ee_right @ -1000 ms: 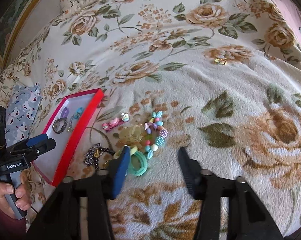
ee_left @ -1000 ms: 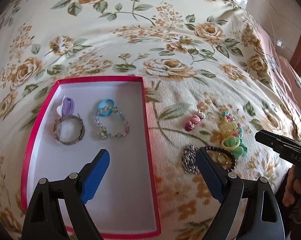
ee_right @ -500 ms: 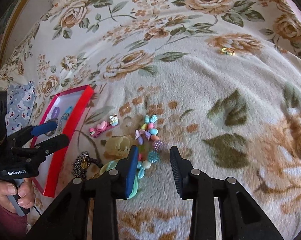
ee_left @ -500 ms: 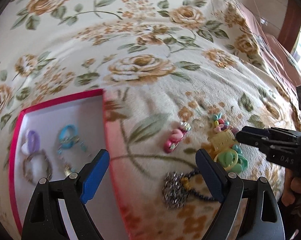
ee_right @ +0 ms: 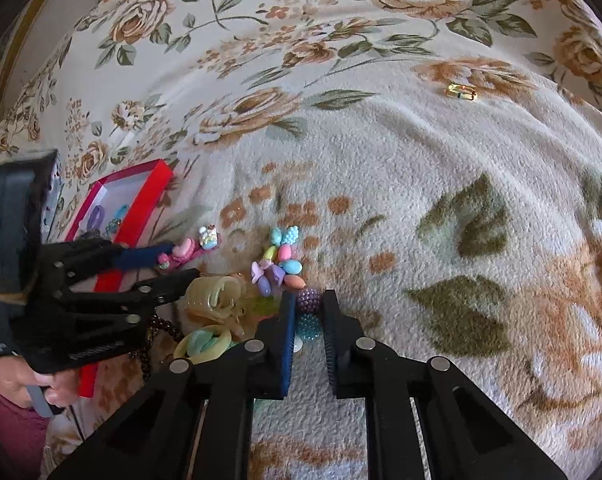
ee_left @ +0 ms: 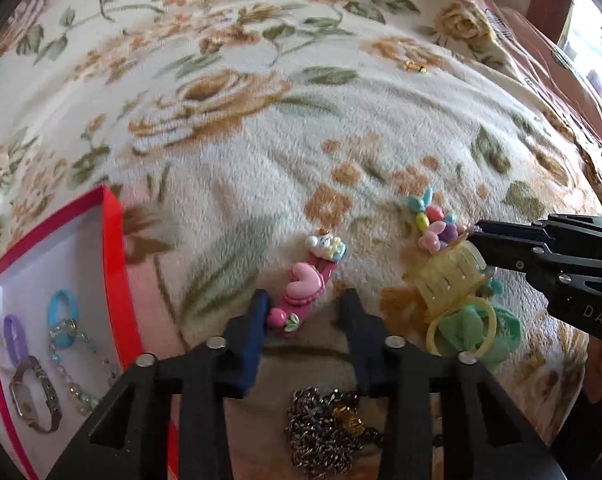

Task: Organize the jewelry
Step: 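Grasp the pink heart hair clip with the left tool while the right tool grasps the colorful bead bracelet, then carry the heart clip and bead bracelet into the red box while both tools release them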

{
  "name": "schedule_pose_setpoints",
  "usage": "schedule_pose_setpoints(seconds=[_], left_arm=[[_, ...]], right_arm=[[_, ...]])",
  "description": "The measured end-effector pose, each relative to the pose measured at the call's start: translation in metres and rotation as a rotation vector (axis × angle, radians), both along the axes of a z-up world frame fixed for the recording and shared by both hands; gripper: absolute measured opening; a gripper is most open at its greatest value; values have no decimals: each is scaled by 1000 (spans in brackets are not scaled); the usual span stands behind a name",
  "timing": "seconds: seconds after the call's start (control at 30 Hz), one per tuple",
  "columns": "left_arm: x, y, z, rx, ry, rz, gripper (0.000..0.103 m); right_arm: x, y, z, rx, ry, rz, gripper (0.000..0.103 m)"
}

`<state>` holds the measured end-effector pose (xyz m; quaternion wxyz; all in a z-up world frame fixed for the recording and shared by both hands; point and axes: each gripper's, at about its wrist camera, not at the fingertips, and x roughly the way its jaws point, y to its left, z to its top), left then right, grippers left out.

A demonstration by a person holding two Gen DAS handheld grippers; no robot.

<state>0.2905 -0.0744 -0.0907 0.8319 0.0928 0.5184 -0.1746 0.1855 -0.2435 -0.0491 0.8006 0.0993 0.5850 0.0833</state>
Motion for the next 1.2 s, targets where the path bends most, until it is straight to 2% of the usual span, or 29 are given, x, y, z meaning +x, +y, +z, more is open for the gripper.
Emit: schedule_pose_setpoints(seconds=[0.03,0.17,0.3,0.47,0.6,0.97,1.2], left_arm=[[0,0,1,-11,2,-5,16],[-2,8,5,-53,-7,12,16],[-10,19,14,-92,-21,39,16],[-33,41,33,-164,-32,84,16],[-53,54,43,-187,-47,115,16],[-110,95,72,-257,-83,206,16],[-139,129,82,-272,-105,286,16]], right_arm=[[0,0,2,2,-6,-3,12],[-2,-1,13,12,-38,-10,12],[-5,-2,37,20,-98,-23,12],[-9,-3,67,39,-165,-31,12],[-12,0,80,46,-196,-29,12],[-24,28,87,102,-200,18,12],[-27,68,92,135,-207,94,12]])
